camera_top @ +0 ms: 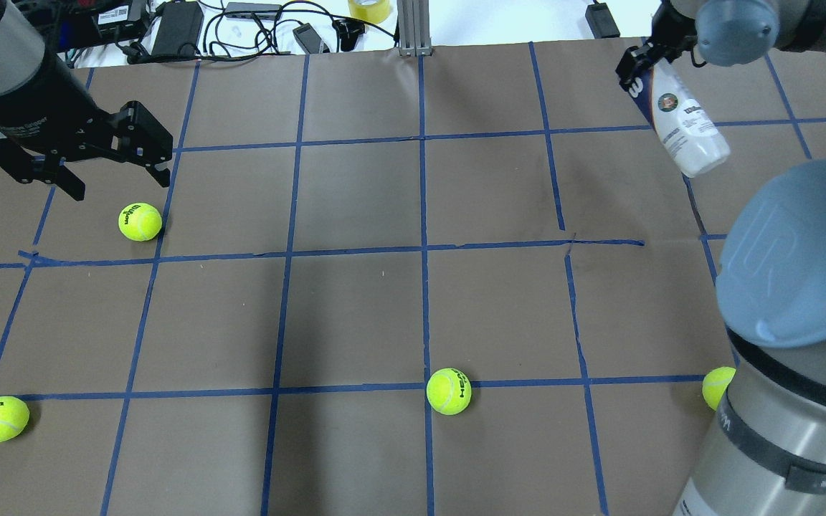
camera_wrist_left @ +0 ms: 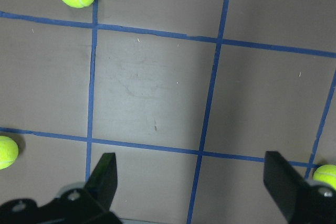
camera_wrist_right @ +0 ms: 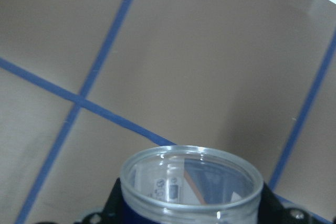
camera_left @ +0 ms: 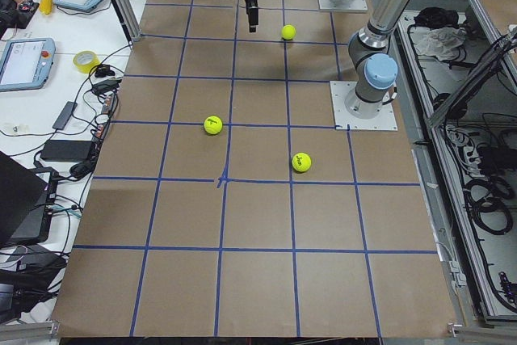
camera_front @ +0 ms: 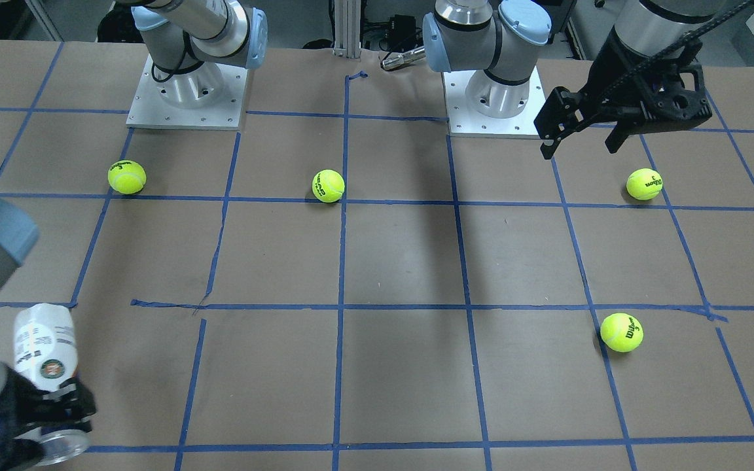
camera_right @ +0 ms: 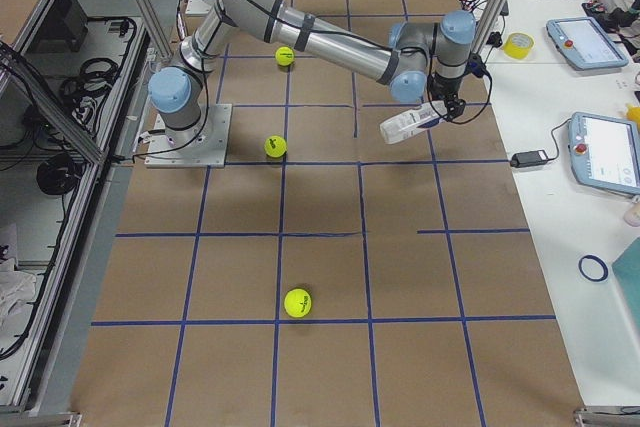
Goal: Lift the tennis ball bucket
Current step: 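Carry the tube toward the table center with the right gripper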
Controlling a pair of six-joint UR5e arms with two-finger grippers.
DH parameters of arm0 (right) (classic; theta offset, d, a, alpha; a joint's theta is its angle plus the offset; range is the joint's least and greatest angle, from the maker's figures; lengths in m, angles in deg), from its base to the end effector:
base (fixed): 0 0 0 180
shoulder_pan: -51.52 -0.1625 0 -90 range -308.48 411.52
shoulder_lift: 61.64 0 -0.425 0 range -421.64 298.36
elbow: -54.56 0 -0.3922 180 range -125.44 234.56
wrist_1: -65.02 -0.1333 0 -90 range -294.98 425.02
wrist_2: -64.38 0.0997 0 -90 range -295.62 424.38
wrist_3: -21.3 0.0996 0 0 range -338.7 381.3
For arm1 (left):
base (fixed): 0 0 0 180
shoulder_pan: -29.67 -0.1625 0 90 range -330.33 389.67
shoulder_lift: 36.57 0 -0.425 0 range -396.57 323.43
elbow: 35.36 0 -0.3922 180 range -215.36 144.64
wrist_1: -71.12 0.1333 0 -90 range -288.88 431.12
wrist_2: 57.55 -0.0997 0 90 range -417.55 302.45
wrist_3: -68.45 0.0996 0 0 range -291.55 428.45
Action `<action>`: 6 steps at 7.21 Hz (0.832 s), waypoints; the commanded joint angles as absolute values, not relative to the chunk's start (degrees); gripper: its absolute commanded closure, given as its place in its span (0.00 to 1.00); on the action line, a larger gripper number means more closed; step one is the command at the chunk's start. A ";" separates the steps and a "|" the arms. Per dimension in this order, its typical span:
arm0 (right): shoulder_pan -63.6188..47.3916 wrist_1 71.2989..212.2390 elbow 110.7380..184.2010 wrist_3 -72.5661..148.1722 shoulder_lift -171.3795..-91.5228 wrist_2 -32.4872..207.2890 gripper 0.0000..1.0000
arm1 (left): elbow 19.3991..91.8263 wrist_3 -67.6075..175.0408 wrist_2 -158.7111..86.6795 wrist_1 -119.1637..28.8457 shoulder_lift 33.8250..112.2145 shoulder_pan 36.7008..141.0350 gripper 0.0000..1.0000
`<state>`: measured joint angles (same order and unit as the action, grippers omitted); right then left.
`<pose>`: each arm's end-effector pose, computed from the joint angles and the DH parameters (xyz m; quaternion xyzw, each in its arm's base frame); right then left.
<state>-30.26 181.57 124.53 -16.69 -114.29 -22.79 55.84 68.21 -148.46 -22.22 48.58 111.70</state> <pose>0.0300 -0.7587 0.3014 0.2579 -0.9625 0.0836 0.0089 -0.0673 -0.4696 0.5119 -0.0716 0.9974 -0.0022 0.0081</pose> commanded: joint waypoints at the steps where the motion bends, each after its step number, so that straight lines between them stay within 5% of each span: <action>1: -41.94 182.61 131.43 -24.78 -116.65 -22.63 0.74 | 56.48 68.27 -148.34 -22.39 48.50 111.59 0.00; 3: -48.39 183.50 132.43 -28.25 -117.10 -22.72 0.73 | 57.63 68.18 -148.60 -22.13 47.80 111.67 0.00; 6: -65.25 186.57 132.52 -30.53 -118.78 -27.69 0.90 | 56.75 68.10 -148.43 -20.47 46.84 111.41 0.00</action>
<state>-58.68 185.91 132.42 -28.60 -118.69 -24.03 56.99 68.16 -148.44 -21.32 47.20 111.54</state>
